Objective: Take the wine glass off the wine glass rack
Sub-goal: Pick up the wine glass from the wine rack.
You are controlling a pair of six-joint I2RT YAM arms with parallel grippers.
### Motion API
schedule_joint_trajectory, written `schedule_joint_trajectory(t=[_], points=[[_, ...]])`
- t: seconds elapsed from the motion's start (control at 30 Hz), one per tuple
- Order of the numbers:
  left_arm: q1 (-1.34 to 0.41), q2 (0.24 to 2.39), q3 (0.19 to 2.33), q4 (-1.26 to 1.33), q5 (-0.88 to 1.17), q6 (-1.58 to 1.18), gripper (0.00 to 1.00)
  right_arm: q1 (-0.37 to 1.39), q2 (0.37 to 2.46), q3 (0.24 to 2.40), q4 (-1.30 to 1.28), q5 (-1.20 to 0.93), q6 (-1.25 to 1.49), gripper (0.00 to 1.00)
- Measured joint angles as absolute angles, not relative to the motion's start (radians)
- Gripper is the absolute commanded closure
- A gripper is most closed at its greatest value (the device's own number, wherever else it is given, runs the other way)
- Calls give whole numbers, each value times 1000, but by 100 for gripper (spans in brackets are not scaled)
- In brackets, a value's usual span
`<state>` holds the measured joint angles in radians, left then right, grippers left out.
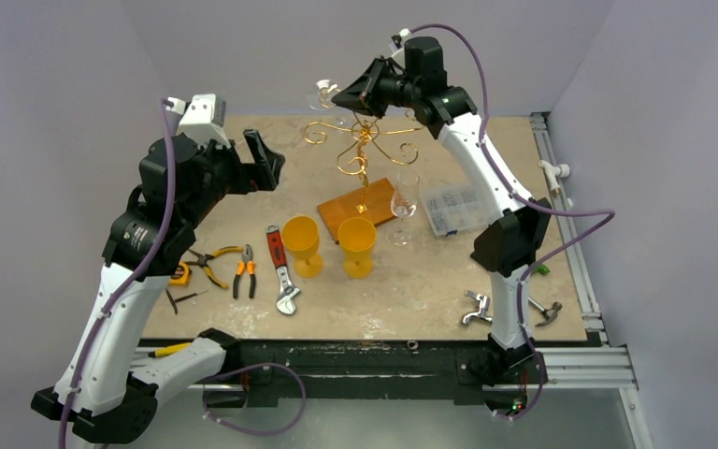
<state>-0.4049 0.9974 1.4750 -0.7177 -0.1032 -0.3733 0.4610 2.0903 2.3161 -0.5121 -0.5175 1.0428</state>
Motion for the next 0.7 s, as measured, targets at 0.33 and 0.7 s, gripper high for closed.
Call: schedule_joint_trajectory(t=[0.33,0.7], points=[[-405,999,1474,-718,-100,-373,7,459,2090,2269,-467,-521,1104,100],[-405,1000,1474,-718,-92,-374,7,459,2084,2247,-443,-530,1128,100]])
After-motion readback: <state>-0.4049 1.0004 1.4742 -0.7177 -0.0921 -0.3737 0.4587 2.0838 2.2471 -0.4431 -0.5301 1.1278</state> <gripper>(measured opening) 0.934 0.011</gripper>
